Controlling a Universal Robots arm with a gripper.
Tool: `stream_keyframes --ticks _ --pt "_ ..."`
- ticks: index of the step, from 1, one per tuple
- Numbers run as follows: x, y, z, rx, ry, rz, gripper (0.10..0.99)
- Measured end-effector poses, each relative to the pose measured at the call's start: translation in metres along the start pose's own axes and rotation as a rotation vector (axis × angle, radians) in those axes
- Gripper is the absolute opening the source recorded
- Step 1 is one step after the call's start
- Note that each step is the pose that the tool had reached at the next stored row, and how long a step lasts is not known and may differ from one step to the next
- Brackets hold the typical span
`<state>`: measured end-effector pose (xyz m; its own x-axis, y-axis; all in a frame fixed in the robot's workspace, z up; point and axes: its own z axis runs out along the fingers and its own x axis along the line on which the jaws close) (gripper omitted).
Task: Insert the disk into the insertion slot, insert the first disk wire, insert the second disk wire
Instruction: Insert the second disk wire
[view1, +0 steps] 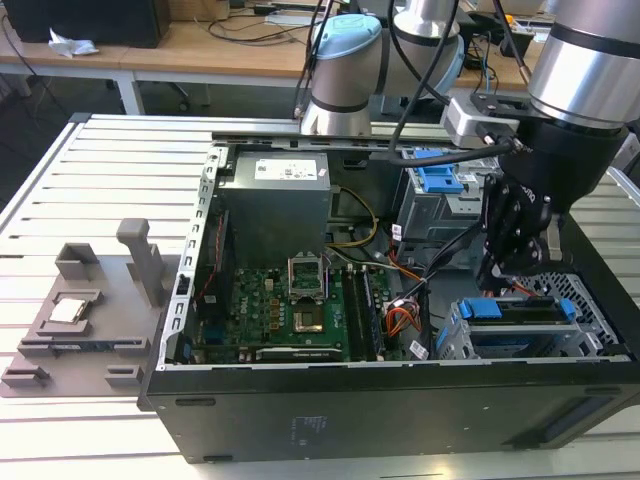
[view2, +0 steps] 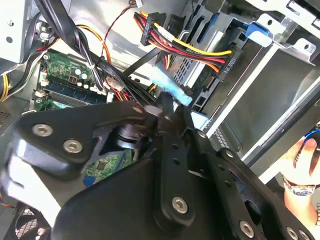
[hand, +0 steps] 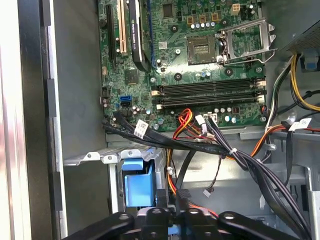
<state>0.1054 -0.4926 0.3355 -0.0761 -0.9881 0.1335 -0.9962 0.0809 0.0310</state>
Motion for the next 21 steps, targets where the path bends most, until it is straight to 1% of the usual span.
stream_keyframes --ticks 1,3,8,9,10,11,12,13,14,16,20,21 --pt "0.0000 0.0000 0.0000 0.000 0.0001 0.000 0.114" --pt "0.0000 -0.0001 0.0000 0.000 0.0001 0.000 0.106" --pt "0.0000 -0.0003 0.0000 0.000 0.0001 0.000 0.114" --pt "0.0000 -0.0003 0.0000 0.000 0.0001 0.000 0.176" --pt "0.0000 -0.0003 -0.0001 0.000 0.0001 0.000 0.176" --pt "0.0004 -0.0002 -0.0021 0.000 0.0004 0.000 0.176" --pt "0.0009 -0.0001 -0.0064 0.000 0.0003 0.000 0.176" --pt "0.0019 0.0001 -0.0138 0.000 0.0003 0.000 0.176" --pt "0.0023 0.0002 -0.0174 0.000 0.0002 0.000 0.176" --pt "0.0022 -0.0003 -0.0172 -0.001 0.0000 0.002 0.176" --pt "0.0012 -0.0020 -0.0139 -0.011 -0.0004 0.039 0.176" --pt "0.0012 -0.0020 -0.0139 -0.012 -0.0004 0.039 0.176"
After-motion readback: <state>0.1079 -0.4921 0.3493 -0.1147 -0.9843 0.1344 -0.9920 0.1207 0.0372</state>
